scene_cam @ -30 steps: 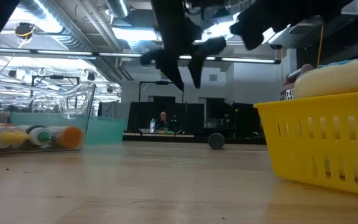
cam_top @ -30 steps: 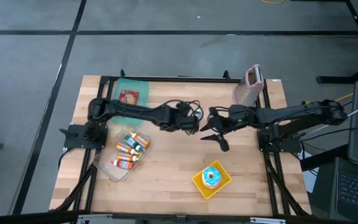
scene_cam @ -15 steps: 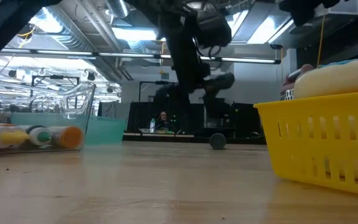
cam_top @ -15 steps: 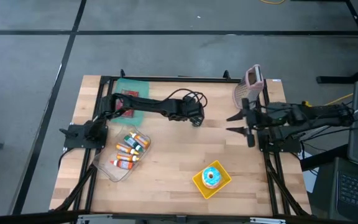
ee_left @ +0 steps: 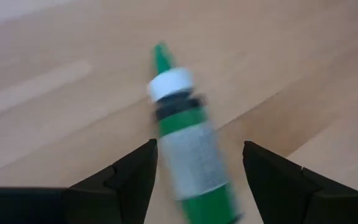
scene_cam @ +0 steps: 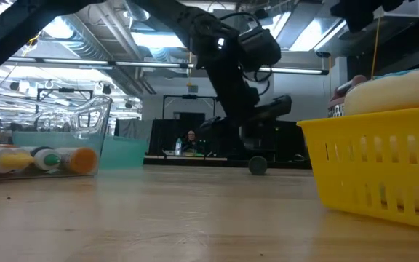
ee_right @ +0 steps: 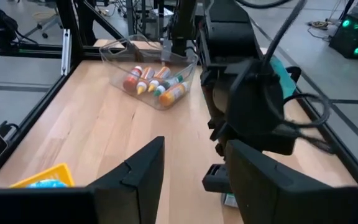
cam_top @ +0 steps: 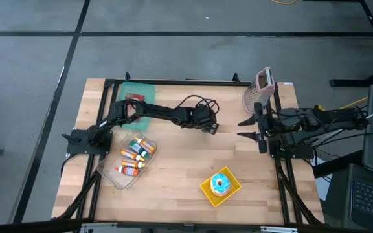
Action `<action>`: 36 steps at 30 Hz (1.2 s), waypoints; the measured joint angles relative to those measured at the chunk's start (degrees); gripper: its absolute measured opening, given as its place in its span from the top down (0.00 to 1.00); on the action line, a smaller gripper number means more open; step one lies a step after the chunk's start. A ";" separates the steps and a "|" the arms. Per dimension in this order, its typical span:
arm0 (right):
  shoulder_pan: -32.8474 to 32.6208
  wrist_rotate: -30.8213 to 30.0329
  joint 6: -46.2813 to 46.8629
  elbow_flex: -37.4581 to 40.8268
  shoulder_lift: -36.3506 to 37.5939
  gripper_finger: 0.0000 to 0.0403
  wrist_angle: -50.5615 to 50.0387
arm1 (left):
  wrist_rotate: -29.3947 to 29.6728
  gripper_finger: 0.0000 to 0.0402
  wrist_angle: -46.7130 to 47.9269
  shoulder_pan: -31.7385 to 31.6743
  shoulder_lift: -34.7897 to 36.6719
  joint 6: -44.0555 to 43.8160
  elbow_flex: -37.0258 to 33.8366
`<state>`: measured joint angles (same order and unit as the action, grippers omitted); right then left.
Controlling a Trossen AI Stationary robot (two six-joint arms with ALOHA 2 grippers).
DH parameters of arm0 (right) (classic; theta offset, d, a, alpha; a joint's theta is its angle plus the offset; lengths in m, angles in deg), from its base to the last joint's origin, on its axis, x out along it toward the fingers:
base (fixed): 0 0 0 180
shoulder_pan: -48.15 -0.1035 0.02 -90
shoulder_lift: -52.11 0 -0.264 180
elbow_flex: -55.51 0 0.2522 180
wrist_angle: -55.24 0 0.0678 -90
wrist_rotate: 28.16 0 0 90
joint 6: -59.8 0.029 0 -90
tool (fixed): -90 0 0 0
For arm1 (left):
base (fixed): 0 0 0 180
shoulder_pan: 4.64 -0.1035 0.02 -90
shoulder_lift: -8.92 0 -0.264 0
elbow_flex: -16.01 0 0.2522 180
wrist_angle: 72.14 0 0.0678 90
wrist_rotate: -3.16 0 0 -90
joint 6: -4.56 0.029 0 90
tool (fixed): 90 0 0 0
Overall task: Pick & Place Food Item
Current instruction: Put the green food coloring bottle into the transparent bin
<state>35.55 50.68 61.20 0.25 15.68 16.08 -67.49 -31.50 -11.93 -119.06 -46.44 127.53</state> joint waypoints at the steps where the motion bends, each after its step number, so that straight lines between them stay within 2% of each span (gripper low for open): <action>1: 0.00 -0.02 0.14 0.00 -0.14 0.58 0.04 | -0.10 0.43 -1.59 0.00 -0.07 0.20 0.02; 5: 0.00 -0.01 0.56 0.00 -0.41 0.58 0.06 | -2.30 0.43 -2.45 -0.37 -0.36 0.67 0.07; 17: 0.00 0.00 0.76 0.00 -0.43 0.58 0.07 | -3.48 0.44 -3.40 -1.10 -7.28 -1.82 0.61; 19: 0.00 0.00 0.76 0.00 -0.45 0.58 -0.04 | -2.45 0.48 -2.59 -0.83 -7.40 -1.76 0.63; 22: 0.00 0.00 0.73 0.00 -0.45 0.58 0.01 | -1.54 0.59 -1.70 -0.38 -7.25 0.27 0.55; 26: 0.00 0.00 0.71 0.00 -0.45 0.58 0.00 | -3.27 0.74 -1.14 -0.55 -6.85 2.30 0.46; 36: 0.00 0.00 0.75 0.00 -0.45 0.58 0.01 | -5.32 0.75 2.47 0.47 -4.93 8.19 2.01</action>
<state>35.55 50.68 61.95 0.25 15.22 16.08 -72.81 -29.03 -11.46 -123.99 -38.25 129.54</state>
